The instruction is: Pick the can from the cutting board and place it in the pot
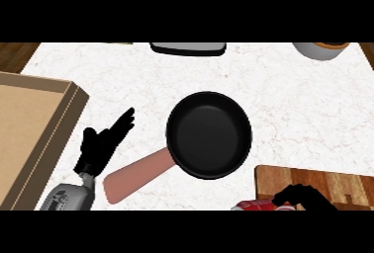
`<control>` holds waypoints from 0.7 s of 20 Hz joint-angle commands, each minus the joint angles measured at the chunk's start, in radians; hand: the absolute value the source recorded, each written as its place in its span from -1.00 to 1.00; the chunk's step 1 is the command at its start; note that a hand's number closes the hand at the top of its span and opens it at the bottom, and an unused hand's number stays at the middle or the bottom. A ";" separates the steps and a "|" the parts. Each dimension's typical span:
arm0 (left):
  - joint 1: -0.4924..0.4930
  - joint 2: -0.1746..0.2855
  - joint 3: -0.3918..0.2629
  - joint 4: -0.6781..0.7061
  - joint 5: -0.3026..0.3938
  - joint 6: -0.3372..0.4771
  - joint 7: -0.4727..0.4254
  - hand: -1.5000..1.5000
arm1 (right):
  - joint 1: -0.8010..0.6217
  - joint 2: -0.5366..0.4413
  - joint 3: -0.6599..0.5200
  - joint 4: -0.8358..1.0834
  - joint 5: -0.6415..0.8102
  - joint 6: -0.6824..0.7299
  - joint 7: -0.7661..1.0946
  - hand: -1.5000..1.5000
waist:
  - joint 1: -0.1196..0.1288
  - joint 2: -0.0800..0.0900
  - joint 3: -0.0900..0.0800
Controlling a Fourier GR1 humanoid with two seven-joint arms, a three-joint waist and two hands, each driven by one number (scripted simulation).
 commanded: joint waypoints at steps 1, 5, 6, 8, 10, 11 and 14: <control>-0.002 -0.034 -0.019 0.007 -0.013 0.022 0.000 0.00 | -0.205 0.000 -0.013 0.067 0.112 0.181 0.169 1.00 | 0.004 -0.001 0.001; 0.002 -0.024 -0.014 0.006 -0.003 0.003 -0.001 0.00 | -0.362 0.000 -0.043 0.214 0.219 0.349 0.279 1.00 | 0.013 -0.003 0.000; -0.010 -0.027 -0.014 0.003 -0.013 0.014 -0.006 0.00 | -0.410 0.000 -0.057 0.243 0.221 0.408 0.296 1.00 | 0.016 -0.002 0.000; 0.001 -0.017 -0.010 0.020 -0.008 -0.003 -0.022 0.00 | -0.520 0.000 -0.053 0.317 0.178 0.486 0.383 1.00 | 0.018 -0.001 0.002; -0.026 -0.007 -0.004 -0.006 -0.009 0.003 0.017 0.00 | -0.579 0.000 -0.066 0.394 0.048 0.543 0.475 1.00 | 0.017 -0.002 0.006; -0.021 -0.004 0.008 0.021 -0.004 -0.003 -0.011 0.00 | -0.612 0.000 -0.067 0.432 -0.018 0.557 0.513 1.00 | 0.011 -0.001 0.006; -0.008 -0.025 -0.005 0.032 -0.009 0.005 -0.020 0.00 | -0.626 0.000 -0.146 0.512 -0.171 0.533 0.621 1.00 | 0.004 0.000 0.007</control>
